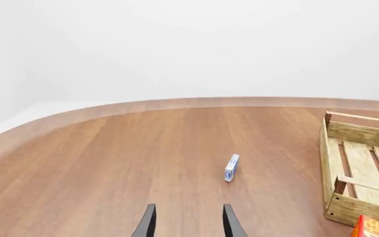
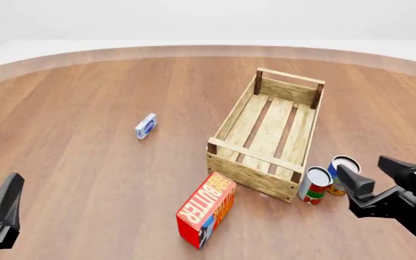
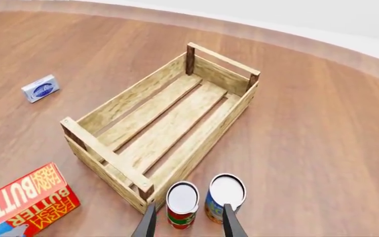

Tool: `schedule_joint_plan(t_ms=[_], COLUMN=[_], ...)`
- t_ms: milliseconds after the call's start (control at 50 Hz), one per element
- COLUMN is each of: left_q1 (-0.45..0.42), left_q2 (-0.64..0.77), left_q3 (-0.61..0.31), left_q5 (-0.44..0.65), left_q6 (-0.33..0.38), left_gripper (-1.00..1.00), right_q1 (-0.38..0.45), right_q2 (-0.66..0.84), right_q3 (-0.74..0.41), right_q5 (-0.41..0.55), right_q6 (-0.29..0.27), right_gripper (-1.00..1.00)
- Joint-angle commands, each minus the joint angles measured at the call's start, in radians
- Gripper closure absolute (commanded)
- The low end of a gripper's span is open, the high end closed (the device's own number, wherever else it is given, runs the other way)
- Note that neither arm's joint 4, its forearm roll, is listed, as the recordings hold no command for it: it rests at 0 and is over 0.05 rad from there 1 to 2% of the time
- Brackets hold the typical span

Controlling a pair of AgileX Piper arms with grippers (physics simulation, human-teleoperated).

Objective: Pick up the tomato sauce, and put it in the wooden tray.

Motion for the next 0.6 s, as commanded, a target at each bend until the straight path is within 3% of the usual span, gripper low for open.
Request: schedule_joint_plan(t_ms=[20,600], left_q1=[0.000,0.000], left_q2=[0.000,0.000], left_q3=[0.000,0.000], left_q5=[0.000,0.000], left_q6=[0.000,0.000], left_gripper=[-1.00,-1.00], right_q1=[0.007,-0.002], right_q2=[0.051,0.159], right_q3=[0.025,0.056], right_q5=[-0.061,-0.170], right_q6=[0.015,0.028], right_gripper=[-1.00,-1.00])
